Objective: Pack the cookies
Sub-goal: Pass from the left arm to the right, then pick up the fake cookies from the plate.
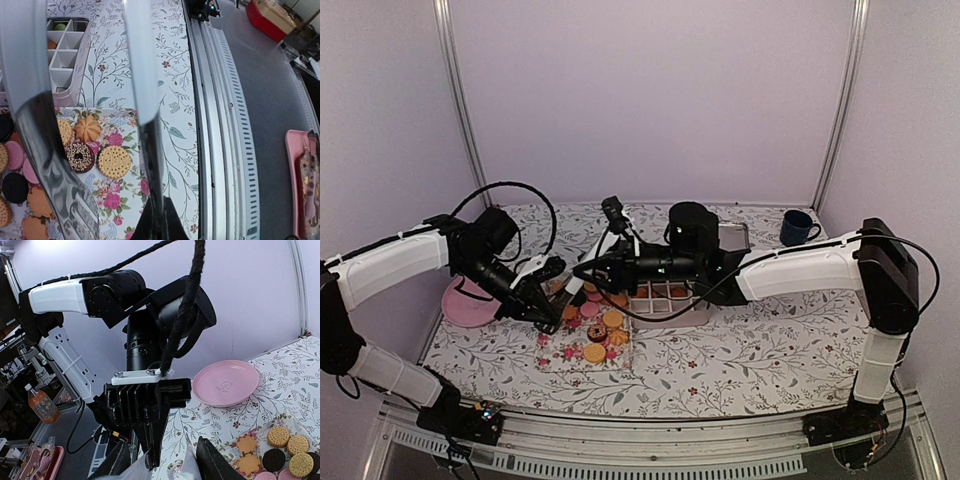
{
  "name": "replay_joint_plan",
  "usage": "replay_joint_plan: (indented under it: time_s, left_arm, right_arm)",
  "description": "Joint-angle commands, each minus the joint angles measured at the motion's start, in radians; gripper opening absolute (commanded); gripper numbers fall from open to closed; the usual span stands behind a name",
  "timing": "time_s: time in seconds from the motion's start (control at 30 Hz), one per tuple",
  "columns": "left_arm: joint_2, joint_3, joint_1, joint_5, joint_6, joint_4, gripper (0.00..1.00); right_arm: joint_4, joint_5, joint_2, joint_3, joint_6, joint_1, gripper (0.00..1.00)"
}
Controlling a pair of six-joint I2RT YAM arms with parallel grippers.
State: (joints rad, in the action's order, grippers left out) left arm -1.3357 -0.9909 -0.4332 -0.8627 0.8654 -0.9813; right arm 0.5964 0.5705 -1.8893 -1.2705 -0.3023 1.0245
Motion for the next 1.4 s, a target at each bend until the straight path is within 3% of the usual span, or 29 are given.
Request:
replay_joint_plan:
  time_s: [0.0,0.1,0.33,0.4,0.67,0.97,1.37]
  left_arm:
    - [-0.008,-0.046,-0.007,-0.025,-0.021,0.072,0.03]
    - [-0.001,-0.023,-0.007,0.030,-0.052,0.117,0.15]
    - [0.040,0.050,0.025,0.167,-0.096,0.223,0.75]
    - [0.049,0.058,0.056,0.179,-0.090,0.221,0.82]
    - [0.072,0.073,0.195,0.187,-0.038,0.182,0.87]
    - [0.107,0.103,0.213,0.187,-0.020,0.171,0.87]
    - [0.105,0.095,0.215,0.184,-0.016,0.156,0.87]
  right_arm:
    - [-0.036,0.012,-0.008,-0.003,0.002,0.046,0.38]
    - [-0.075,-0.063,0.029,0.025,0.035,0.048,0.32]
    - [-0.159,-0.250,0.104,0.124,0.097,0.079,0.29]
    - [-0.175,-0.302,0.108,0.140,0.108,0.098,0.30]
    - [-0.199,-0.539,0.099,0.149,0.153,0.185,0.33]
    - [-0.211,-0.796,0.095,0.129,0.232,0.277,0.33]
    - [-0.207,-0.855,0.086,0.109,0.247,0.296,0.40]
